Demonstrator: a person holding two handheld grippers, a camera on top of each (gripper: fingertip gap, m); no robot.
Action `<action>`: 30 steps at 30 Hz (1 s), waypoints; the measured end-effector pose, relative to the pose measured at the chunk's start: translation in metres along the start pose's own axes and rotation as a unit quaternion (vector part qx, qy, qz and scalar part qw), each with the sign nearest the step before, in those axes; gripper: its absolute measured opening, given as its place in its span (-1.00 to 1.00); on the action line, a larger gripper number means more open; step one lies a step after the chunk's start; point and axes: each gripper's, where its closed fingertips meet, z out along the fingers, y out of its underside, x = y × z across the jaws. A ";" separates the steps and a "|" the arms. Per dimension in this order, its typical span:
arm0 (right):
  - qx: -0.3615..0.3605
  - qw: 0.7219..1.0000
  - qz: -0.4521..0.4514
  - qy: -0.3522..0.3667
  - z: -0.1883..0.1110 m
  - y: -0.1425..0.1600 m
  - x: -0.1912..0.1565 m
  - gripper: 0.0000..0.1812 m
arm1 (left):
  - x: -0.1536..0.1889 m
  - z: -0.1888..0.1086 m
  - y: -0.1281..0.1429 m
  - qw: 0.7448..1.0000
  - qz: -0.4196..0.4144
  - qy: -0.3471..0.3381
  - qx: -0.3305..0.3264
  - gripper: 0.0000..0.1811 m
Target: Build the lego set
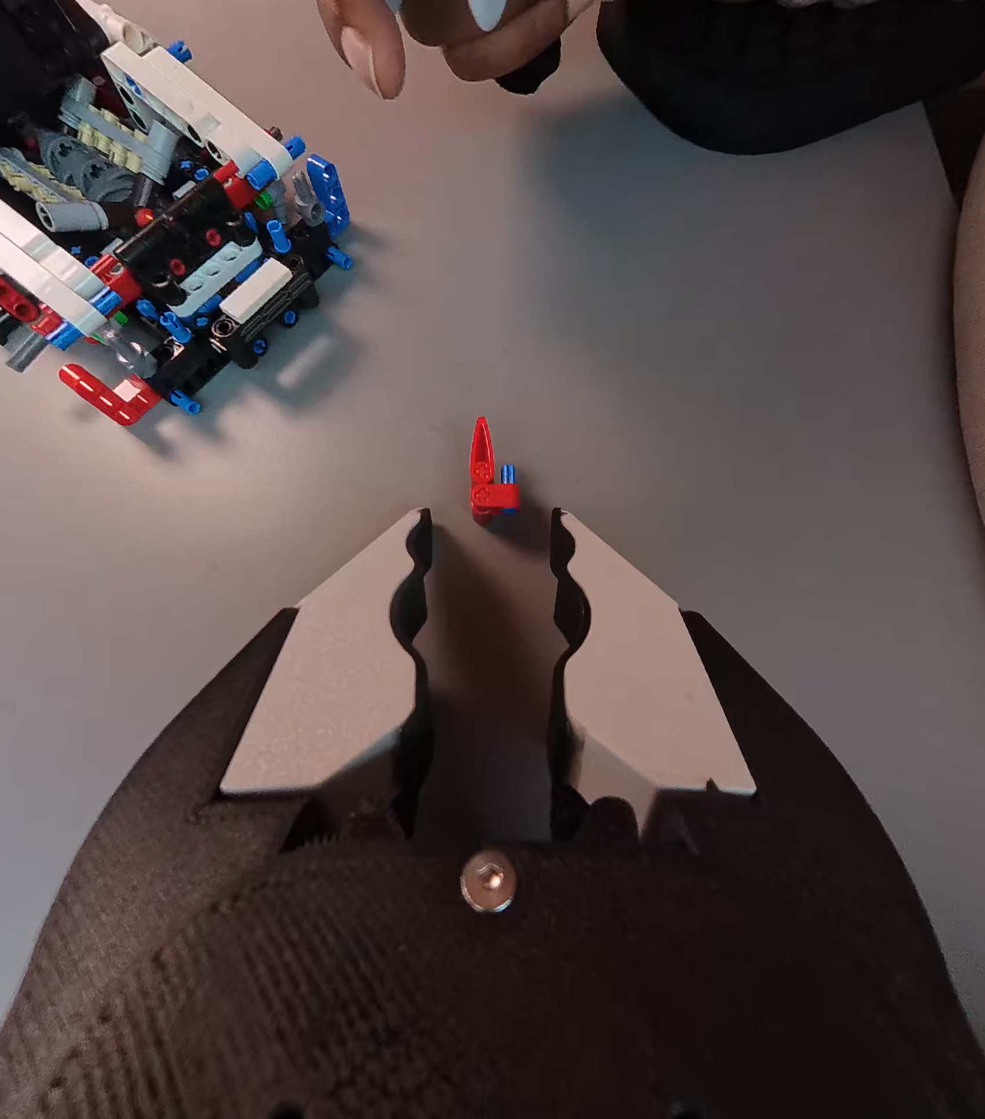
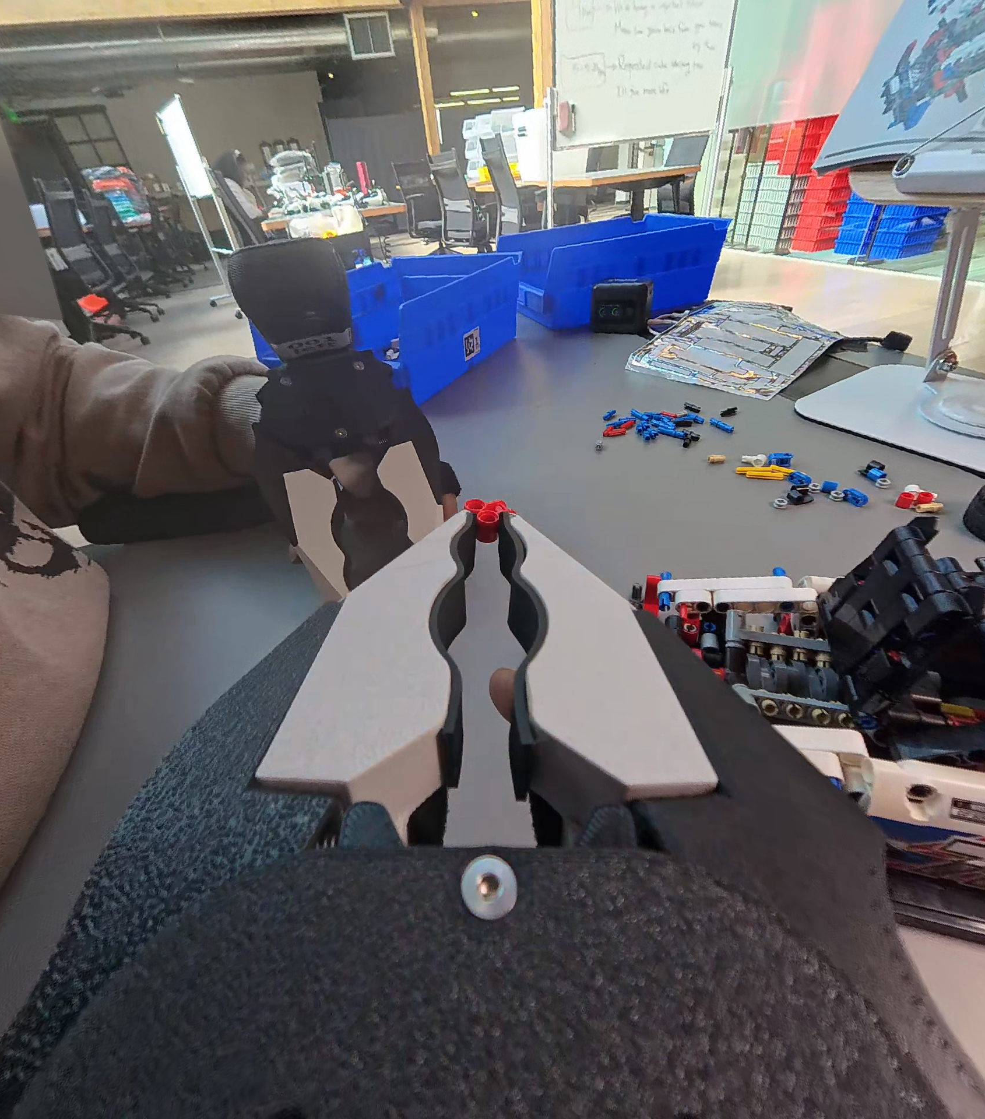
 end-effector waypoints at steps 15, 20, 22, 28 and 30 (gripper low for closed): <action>-0.035 0.999 0.001 -0.037 0.007 0.015 -0.014 -0.95 | -0.004 0.010 -0.010 0.999 0.011 -0.036 0.001 -0.85; -0.034 0.999 -0.010 -0.040 0.006 0.013 -0.016 -0.96 | -0.025 -0.010 -0.038 0.989 -0.095 -0.057 0.101 -0.85; -0.038 0.998 -0.019 -0.044 0.008 0.016 -0.019 -0.96 | -0.029 -0.018 -0.046 0.984 -0.112 -0.062 0.124 -0.86; -0.066 0.995 -0.063 -0.040 0.019 0.031 -0.027 -0.95 | -0.025 -0.021 -0.056 0.980 -0.125 -0.063 0.142 -0.86; -0.068 0.994 -0.071 -0.043 0.021 0.032 -0.028 -0.95 | -0.025 -0.021 -0.057 0.979 -0.127 -0.062 0.144 -0.86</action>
